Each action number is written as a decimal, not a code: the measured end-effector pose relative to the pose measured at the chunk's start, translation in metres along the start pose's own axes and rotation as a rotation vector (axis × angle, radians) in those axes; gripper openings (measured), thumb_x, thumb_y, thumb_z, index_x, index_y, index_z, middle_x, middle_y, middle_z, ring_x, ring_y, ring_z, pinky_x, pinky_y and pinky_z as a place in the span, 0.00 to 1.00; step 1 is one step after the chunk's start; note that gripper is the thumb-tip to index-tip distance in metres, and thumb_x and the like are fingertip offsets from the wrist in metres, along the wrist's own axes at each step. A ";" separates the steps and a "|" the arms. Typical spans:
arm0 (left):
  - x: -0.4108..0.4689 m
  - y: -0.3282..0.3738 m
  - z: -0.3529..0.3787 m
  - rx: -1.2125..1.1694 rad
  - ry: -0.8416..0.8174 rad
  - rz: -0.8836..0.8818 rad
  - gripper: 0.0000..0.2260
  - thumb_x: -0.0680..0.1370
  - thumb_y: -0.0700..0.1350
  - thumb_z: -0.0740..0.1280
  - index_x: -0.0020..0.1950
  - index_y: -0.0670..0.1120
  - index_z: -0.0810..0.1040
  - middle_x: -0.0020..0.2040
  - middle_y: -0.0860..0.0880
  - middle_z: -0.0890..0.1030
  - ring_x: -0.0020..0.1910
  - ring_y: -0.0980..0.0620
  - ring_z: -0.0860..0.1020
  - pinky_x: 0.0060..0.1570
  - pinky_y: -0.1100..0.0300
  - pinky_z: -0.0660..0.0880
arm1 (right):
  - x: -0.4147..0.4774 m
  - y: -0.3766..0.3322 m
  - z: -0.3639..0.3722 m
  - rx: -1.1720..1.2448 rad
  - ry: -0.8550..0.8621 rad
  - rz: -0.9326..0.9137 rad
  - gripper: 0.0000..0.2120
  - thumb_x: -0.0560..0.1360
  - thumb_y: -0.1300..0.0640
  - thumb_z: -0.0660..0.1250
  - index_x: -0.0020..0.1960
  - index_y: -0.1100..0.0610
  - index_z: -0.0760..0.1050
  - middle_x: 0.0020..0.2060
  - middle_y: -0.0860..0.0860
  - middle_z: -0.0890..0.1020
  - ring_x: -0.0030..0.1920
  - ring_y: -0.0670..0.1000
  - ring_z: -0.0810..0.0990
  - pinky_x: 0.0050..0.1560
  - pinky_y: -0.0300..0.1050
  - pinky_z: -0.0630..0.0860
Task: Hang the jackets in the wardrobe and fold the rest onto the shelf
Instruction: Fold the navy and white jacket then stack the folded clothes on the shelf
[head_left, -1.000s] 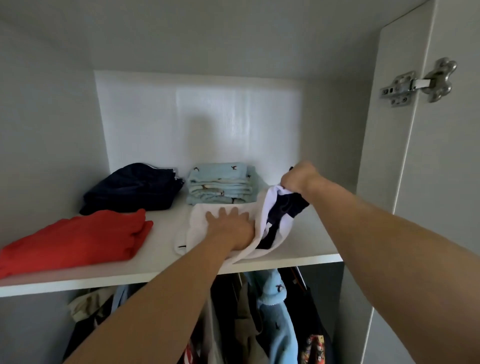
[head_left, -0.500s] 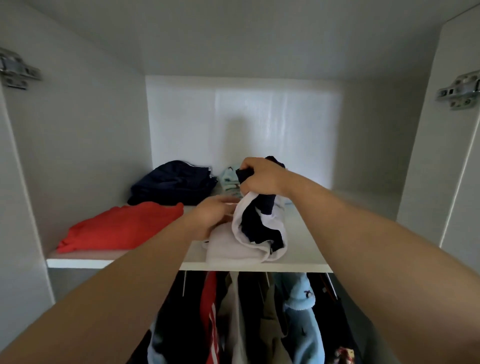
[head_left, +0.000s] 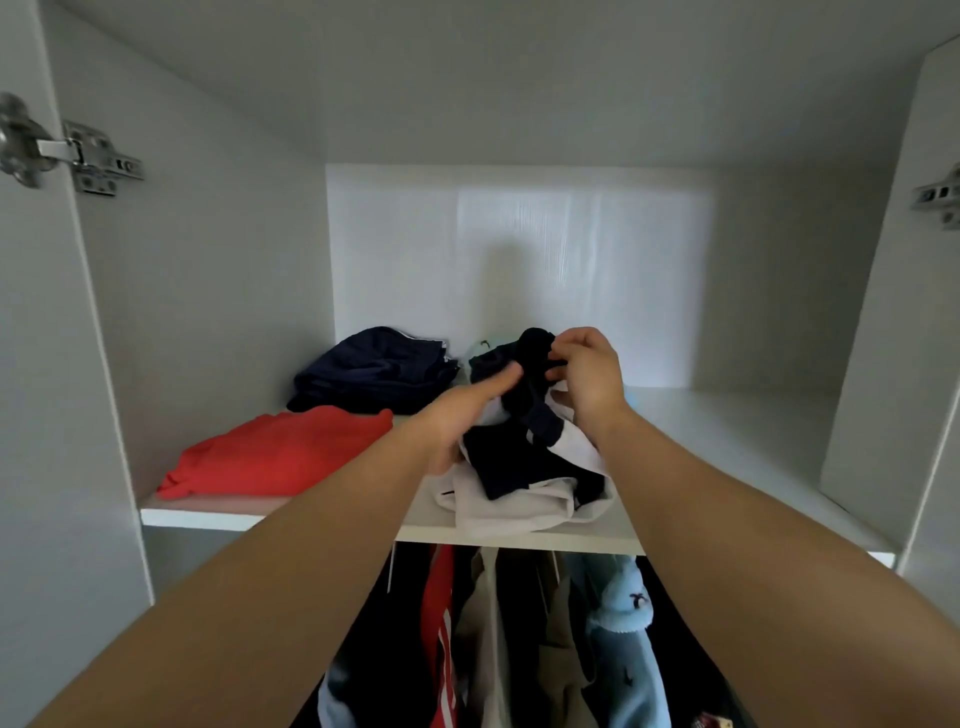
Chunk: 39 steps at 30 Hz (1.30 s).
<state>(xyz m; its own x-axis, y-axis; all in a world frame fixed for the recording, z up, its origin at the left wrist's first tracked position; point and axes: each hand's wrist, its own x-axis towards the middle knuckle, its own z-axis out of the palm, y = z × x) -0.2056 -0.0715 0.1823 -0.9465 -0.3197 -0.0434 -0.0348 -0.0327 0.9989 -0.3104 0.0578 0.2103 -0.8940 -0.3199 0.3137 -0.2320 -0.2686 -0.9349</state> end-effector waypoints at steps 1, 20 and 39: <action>-0.001 -0.001 0.008 0.081 0.032 0.014 0.26 0.69 0.65 0.76 0.62 0.52 0.83 0.56 0.50 0.86 0.57 0.50 0.83 0.58 0.53 0.77 | 0.000 -0.001 -0.001 0.037 0.003 0.018 0.10 0.75 0.67 0.60 0.48 0.53 0.72 0.41 0.54 0.77 0.36 0.50 0.75 0.39 0.48 0.74; 0.025 -0.013 -0.019 0.712 0.653 -0.067 0.22 0.80 0.41 0.64 0.74 0.42 0.65 0.72 0.40 0.68 0.69 0.40 0.72 0.66 0.55 0.70 | 0.004 0.042 0.032 -0.800 -0.538 0.069 0.25 0.77 0.71 0.55 0.66 0.55 0.80 0.68 0.54 0.77 0.66 0.53 0.75 0.68 0.43 0.71; 0.056 -0.046 -0.016 1.068 0.306 0.003 0.28 0.84 0.60 0.53 0.83 0.52 0.54 0.83 0.47 0.50 0.81 0.44 0.55 0.78 0.47 0.56 | 0.027 0.055 0.004 -1.126 -0.443 -0.062 0.16 0.85 0.51 0.50 0.55 0.57 0.74 0.64 0.59 0.77 0.65 0.59 0.74 0.67 0.53 0.69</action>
<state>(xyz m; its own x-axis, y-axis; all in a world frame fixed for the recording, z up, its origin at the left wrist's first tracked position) -0.2518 -0.1027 0.1339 -0.8332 -0.5433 0.1034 -0.4302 0.7541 0.4962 -0.3457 0.0312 0.1678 -0.7118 -0.6772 0.1865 -0.6704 0.5758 -0.4680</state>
